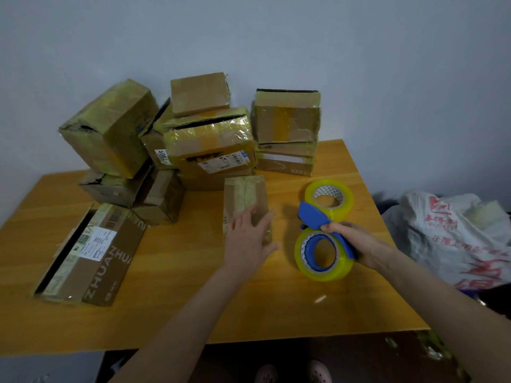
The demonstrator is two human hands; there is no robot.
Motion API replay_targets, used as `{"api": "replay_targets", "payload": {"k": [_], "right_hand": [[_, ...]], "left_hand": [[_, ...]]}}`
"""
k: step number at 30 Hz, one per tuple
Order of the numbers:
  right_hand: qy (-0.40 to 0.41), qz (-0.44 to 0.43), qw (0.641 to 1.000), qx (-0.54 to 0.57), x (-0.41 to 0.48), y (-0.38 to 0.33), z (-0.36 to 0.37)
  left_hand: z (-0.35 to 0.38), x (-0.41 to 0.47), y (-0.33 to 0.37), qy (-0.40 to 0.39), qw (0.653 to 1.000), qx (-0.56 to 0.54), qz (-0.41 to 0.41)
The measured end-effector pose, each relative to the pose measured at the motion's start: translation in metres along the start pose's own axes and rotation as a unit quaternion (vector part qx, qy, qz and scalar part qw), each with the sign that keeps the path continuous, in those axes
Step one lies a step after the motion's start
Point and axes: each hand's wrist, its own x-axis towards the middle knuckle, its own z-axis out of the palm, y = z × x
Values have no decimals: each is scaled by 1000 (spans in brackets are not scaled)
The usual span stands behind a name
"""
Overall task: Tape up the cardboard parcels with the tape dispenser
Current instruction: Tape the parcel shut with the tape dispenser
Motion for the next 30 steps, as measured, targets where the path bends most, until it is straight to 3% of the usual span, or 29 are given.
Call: {"api": "replay_targets", "payload": {"k": [2, 4, 8, 11, 13, 15, 19, 22, 26, 30], "right_hand": [[-1, 2, 1000, -13, 2, 1, -3], [-9, 15, 1000, -20, 4, 5, -4], [-13, 35, 999, -20, 10, 12, 1], [9, 4, 995, -103, 11, 9, 6], [48, -48, 959, -274, 8, 0, 10], [126, -131, 890, -417, 3, -16, 26], [89, -258, 891, -364, -14, -33, 104], [101, -261, 893, -352, -21, -21, 144], [138, -254, 898, -332, -15, -18, 140], [166, -261, 896, -320, -9, -21, 139]], "left_hand": [[-9, -5, -10, 86, 994, -74, 14], [-14, -12, -22, 160, 977, -134, -34], [-15, -23, -37, 117, 939, -247, -206], [-12, -32, -40, 100, 927, -281, -227], [-11, -34, -39, 109, 914, -304, -245], [-9, -32, -38, 119, 905, -315, -260], [-3, -25, -28, 104, 893, -345, -270], [5, -23, -25, 79, 890, -357, -272], [9, -29, -44, 49, 878, -405, -251], [11, -27, -60, 76, 874, -422, -228]]}}
